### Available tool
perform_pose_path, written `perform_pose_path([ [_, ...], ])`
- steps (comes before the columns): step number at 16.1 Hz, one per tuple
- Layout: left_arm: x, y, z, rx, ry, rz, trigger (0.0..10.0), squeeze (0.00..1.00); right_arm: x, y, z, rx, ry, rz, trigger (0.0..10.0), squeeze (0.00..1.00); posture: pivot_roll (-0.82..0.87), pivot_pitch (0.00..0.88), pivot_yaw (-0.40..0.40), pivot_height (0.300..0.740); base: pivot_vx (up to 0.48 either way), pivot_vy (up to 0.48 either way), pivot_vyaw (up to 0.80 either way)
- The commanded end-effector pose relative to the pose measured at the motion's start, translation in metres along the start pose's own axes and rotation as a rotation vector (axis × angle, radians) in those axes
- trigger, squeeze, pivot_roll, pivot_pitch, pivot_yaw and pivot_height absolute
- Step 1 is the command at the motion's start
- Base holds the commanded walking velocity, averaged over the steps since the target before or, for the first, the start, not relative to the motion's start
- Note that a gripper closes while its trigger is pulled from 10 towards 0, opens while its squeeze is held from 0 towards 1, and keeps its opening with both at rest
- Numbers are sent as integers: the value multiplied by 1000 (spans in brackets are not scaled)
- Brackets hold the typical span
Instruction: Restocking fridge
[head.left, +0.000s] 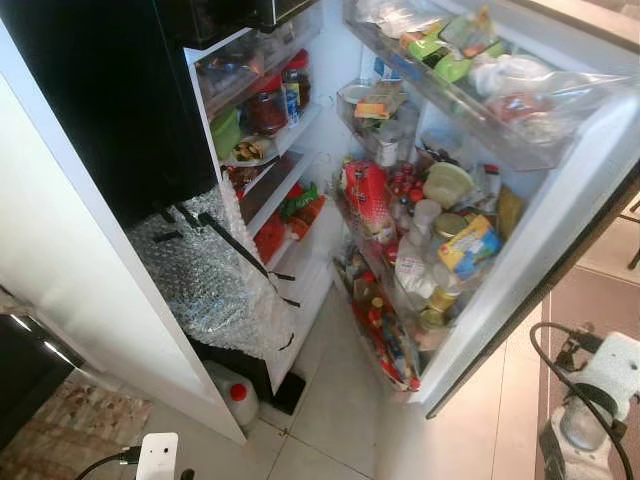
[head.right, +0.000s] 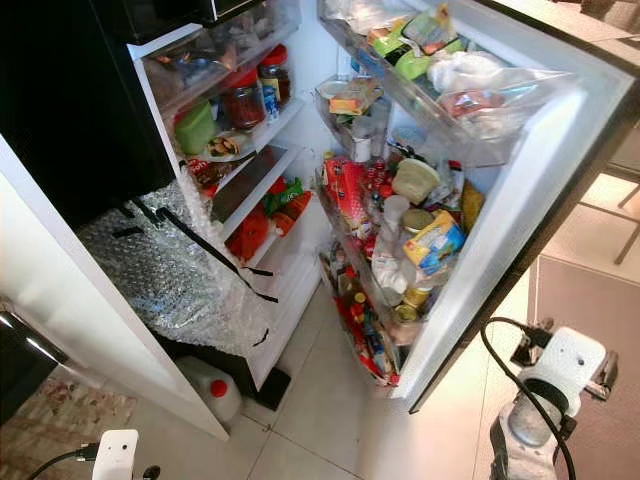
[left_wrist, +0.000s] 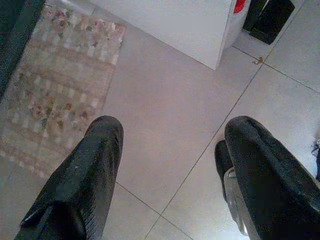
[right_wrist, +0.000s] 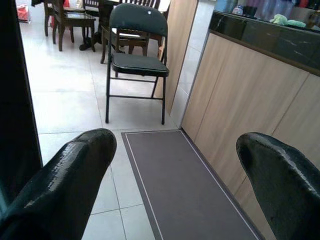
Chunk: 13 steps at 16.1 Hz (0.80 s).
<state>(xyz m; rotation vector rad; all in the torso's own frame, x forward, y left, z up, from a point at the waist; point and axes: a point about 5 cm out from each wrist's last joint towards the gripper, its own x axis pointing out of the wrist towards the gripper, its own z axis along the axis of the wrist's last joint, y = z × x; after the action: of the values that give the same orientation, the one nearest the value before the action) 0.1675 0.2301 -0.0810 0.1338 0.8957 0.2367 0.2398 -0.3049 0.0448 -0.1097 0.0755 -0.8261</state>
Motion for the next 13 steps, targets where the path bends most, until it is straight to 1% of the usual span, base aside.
perform_pose_path([
  [1, -1, 2, -6, -3, 26, 6, 10000, 0, 1, 1, 2, -1, 1, -5, 10000, 0, -137, 28, -5, 740, 0, 0, 0],
  [5, 1, 1, 1, -5, 11, 13, 10000, 0, 2, 6, 3, 8, 3, 15, 10000, 0, -138, 32, -4, 740, 0, 0, 0],
  [7, 1, 0, 2, -4, 5, 12, 10000, 0, 4, 12, 6, 20, 3, 60, 10000, 0, -139, 34, -3, 740, 0, 0, 0],
  [9, 1, 0, 2, -1, 1, 10, 10000, 0, 4, 23, 9, 13, -2, 134, 10000, 0, -138, 34, -4, 740, 0, 0, 0],
  [11, 0, -1, 1, -2, -5, 12, 10000, 0, 0, 36, 11, 3, -16, 205, 10000, 0, -135, 34, -5, 740, 0, 0, 0],
  [13, 0, 0, 0, -3, -4, 14, 10000, 0, -4, 43, 11, -2, -24, 236, 10000, 0, -133, 32, -5, 740, 0, 0, 0],
])
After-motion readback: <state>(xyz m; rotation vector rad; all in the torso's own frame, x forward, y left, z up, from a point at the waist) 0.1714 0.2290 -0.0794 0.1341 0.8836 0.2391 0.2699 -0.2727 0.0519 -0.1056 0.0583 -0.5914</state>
